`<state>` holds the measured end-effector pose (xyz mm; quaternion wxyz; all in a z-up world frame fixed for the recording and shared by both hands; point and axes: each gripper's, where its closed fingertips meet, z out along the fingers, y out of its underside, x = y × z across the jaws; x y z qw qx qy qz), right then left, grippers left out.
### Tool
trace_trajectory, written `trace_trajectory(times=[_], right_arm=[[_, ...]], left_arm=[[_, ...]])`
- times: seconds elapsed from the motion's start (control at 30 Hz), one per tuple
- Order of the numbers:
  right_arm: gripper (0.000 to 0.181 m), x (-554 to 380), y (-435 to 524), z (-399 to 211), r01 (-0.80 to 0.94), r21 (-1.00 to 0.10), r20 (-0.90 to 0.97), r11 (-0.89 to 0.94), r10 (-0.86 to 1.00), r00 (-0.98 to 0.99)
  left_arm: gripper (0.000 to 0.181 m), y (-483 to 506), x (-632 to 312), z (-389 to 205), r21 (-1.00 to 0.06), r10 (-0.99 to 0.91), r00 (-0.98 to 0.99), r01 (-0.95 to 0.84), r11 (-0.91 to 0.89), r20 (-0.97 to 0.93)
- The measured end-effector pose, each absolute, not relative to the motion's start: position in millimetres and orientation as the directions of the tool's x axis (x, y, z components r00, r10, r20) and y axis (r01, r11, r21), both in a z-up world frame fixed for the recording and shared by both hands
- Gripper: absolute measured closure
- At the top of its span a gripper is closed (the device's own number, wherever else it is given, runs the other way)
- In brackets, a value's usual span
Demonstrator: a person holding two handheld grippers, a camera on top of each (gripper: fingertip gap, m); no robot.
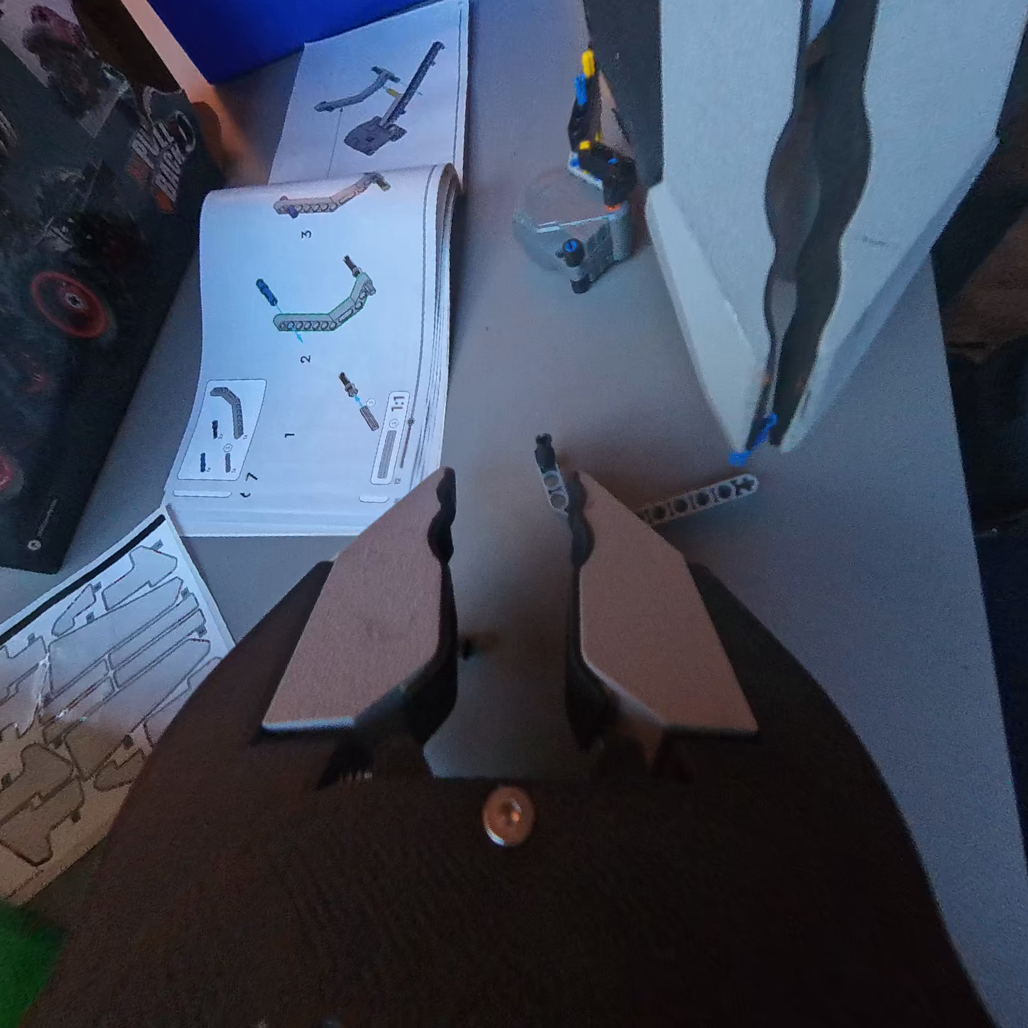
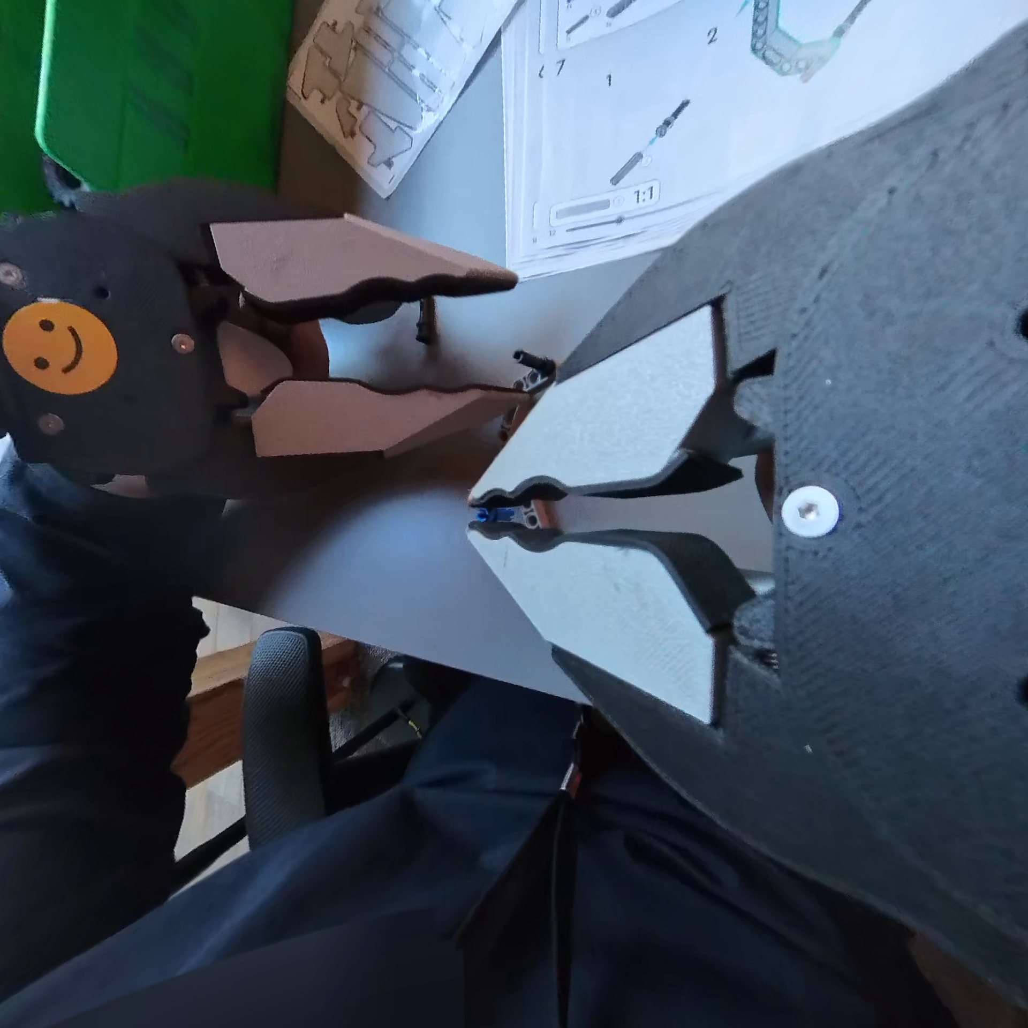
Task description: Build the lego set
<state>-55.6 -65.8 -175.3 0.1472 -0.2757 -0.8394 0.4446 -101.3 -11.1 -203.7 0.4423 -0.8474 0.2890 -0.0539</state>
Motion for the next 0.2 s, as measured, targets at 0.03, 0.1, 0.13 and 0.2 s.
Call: trace_trajectory(times=[0.03,0.1,0.13,0.2], right_arm=[[0.179,-55.5,-62.2,-172.6,0.318,-0.827,0.025,0.463,0.595,-0.803],[0.179,-54.4,-51.5,-166.2,0.297,-0.829,0.057,0.474,0.600,-0.798],[0.179,-52.8,-47.2,-162.4,0.293,-0.836,0.053,0.464,0.600,-0.798],[0.179,-50.1,-41.9,-152.6,0.277,-0.862,0.040,0.424,0.603,-0.797]], left_arm=[[0.142,-10.0,-101.5,-203.1,-0.781,-0.537,0.827,-0.443,-0.440,-0.166],[0.141,-8.4,-100.3,-204.0,-0.779,-0.543,0.824,-0.445,-0.441,-0.164],[0.141,-7.9,-99.0,-205.9,-0.775,-0.549,0.821,-0.449,-0.445,-0.160],[0.141,-7.0,-96.5,-212.4,-0.756,-0.564,0.809,-0.471,-0.454,-0.165]])
